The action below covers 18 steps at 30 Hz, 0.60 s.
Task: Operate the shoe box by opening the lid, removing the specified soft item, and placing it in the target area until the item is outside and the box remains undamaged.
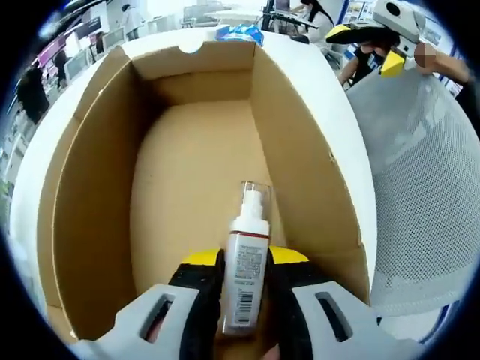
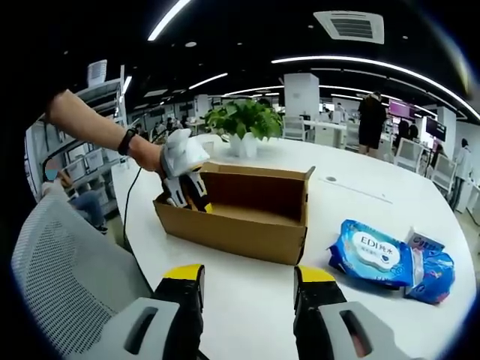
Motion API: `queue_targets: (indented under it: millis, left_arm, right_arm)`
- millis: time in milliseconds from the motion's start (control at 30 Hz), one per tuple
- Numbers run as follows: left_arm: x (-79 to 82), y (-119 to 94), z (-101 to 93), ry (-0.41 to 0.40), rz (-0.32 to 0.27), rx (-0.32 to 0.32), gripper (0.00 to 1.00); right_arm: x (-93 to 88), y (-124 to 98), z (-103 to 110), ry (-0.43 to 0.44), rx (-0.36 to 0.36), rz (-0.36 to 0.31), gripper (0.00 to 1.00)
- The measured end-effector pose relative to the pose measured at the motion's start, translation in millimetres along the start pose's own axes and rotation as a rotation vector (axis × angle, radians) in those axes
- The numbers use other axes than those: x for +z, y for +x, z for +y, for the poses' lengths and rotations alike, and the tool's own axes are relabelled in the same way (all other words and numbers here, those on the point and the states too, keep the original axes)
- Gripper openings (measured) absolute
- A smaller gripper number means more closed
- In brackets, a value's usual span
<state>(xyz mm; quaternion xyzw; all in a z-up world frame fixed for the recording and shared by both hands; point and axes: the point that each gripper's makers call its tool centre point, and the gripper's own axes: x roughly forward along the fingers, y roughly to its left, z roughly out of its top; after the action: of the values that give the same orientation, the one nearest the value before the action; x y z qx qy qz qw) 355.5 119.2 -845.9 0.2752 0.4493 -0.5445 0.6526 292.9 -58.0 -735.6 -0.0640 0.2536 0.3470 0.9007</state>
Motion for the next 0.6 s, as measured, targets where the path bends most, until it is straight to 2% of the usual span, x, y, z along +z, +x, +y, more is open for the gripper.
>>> queue_targets:
  millis: [67,133,233,300,400,467,600]
  left_arm:
    - [0.9,1,1.7,-0.059,-0.027,-0.008,0.21]
    - [1.7,-1,7.8,-0.089,-0.037,0.01,0.21]
    - [13.4,-7,10.4,-0.188,-0.108,-0.01,0.2]
    - [19.1,-12,12.5,-0.224,-0.14,-0.016,0.2]
    - [27.0,-18,13.0,-0.255,-0.18,-0.034,0.2]
    - [37.1,-24,12.7,-0.262,-0.233,-0.049,0.2]
    - [53.2,-39,17.2,-0.302,-0.306,-0.056,0.2]
  right_arm:
    - [-0.1,0,0,0.0,0.001,0.0,0.45]
    - [-1.0,0,0,0.0,0.001,0.002,0.45]
    - [-0.7,0,0,0.009,0.003,-0.001,0.44]
    - [-0.5,1,1,0.014,0.007,-0.001,0.44]
    - [1.4,2,0,0.02,0.013,-0.004,0.44]
    - [5.0,4,-2,0.014,0.022,-0.004,0.44]
    - [20.0,8,-6,-0.015,0.039,-0.014,0.44]
